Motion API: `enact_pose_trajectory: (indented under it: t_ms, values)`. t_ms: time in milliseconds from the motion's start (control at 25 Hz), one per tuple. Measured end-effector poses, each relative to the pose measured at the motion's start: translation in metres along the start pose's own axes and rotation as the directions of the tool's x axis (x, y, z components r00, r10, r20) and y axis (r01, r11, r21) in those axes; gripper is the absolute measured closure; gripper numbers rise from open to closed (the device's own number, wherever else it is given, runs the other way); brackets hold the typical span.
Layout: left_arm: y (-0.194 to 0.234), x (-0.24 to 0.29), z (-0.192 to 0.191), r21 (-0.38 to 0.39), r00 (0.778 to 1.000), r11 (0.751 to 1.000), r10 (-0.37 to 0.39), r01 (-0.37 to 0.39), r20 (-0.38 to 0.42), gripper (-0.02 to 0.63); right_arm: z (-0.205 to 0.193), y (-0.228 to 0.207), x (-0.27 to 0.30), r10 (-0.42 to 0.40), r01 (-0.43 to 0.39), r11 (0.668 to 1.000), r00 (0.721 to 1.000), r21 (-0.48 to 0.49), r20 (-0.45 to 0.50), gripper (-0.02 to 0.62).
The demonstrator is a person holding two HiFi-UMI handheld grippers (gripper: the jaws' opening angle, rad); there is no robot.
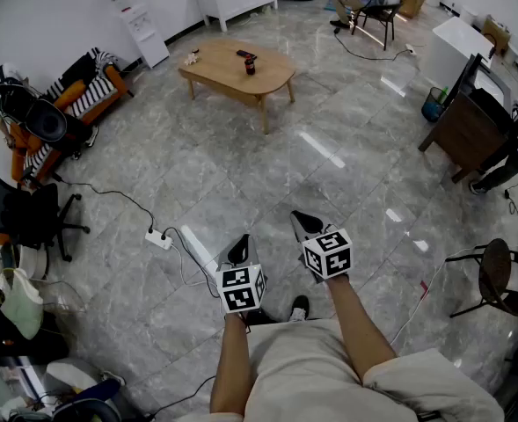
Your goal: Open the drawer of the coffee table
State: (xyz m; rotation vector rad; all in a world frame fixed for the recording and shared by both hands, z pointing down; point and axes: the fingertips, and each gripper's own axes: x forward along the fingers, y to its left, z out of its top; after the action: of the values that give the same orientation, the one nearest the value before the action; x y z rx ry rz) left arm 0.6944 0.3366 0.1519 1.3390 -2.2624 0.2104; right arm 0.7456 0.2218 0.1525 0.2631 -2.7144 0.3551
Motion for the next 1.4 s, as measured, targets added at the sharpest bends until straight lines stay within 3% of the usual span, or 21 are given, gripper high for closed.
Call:
enact_pose_trajectory:
  t_ms: [240, 360, 520, 680, 920, 1080, 1240, 1400]
  values:
    - [0.019, 0.015, 0.024, -0.014, 1.0, 1.0, 0.005, -0.004, 0.024, 0.594, 0.007, -0.01, 0.009, -0.024, 0.024, 0.999, 1.0, 0.024, 0.012, 0.58]
    - [0.018, 0.041, 0.028, -0.047, 1.0, 0.999, -0.009, 0.01, 0.02, 0.594, 0.005, -0.013, 0.02, -0.029, 0.029, 0.999, 1.0, -0.018, -0.012, 0.58]
    - [0.002, 0.086, 0.042, 0.029, 0.995, 0.995, -0.098, 0.098, 0.001, 0.594, 0.01, -0.028, 0.047, -0.052, 0.05, 0.998, 0.997, -0.039, -0.049, 0.58]
    - [0.013, 0.128, 0.082, 0.102, 0.987, 0.982, -0.158, 0.157, 0.003, 0.594, 0.034, -0.049, 0.089, -0.076, 0.075, 0.997, 0.994, -0.016, -0.077, 0.58]
    - [0.076, 0.176, 0.135, 0.176, 0.985, 0.97, -0.171, 0.166, 0.013, 0.594, 0.083, -0.059, 0.162, -0.101, 0.102, 0.994, 0.994, 0.034, -0.038, 0.58]
    - [0.135, 0.198, 0.147, 0.148, 0.988, 0.977, -0.153, 0.15, 0.004, 0.594, 0.097, -0.053, 0.213, -0.111, 0.113, 0.992, 0.993, 0.055, -0.042, 0.58]
    - [0.184, 0.219, 0.156, 0.191, 0.992, 0.974, -0.124, 0.121, 0.005, 0.594, 0.102, -0.041, 0.253, -0.099, 0.101, 0.994, 0.994, 0.042, -0.045, 0.58]
    - [0.223, 0.229, 0.173, 0.137, 0.993, 0.985, -0.114, 0.109, 0.027, 0.594, 0.106, -0.039, 0.276, -0.102, 0.104, 0.994, 0.992, 0.025, -0.076, 0.58]
